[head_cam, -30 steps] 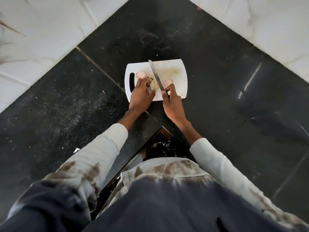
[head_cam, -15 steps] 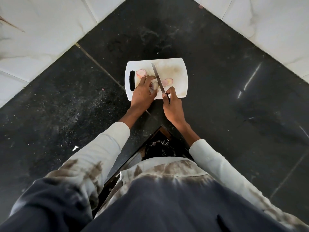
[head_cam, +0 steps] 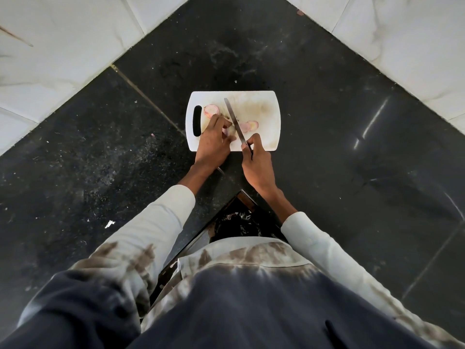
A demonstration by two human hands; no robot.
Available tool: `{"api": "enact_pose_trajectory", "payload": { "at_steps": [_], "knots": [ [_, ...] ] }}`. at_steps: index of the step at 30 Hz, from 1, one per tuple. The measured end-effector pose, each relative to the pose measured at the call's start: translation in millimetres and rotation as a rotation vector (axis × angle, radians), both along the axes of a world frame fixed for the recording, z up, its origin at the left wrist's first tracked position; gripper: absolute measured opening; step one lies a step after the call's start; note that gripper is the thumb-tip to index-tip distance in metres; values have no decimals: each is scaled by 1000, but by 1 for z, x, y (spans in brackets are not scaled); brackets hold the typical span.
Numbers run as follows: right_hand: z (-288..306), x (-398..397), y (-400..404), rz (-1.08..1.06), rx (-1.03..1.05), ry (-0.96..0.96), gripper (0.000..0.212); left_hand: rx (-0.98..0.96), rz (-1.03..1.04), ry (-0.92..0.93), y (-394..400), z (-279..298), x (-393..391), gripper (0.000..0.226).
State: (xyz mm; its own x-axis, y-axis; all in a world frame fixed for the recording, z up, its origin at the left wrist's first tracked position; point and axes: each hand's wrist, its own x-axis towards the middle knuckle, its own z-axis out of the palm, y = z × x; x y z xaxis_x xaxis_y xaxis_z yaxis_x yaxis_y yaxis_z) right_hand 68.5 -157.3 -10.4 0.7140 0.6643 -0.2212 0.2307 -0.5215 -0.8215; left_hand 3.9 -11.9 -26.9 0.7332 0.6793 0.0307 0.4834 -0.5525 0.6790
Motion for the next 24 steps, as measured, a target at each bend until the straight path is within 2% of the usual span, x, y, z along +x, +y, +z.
{"api": "enact_pose_trajectory", "payload": {
  "at_steps": [5, 19, 24],
  "knots": [
    [-1, 2, 1, -9, 5, 18, 8, 10, -20, -30, 1, -4, 2, 22],
    [7, 13, 5, -75, 82, 35, 7, -90, -39, -36, 6, -1, 2, 37],
    [9, 15, 11, -105, 103, 44, 9, 20, -19, -54, 16, 12, -7, 37]
  ]
}}
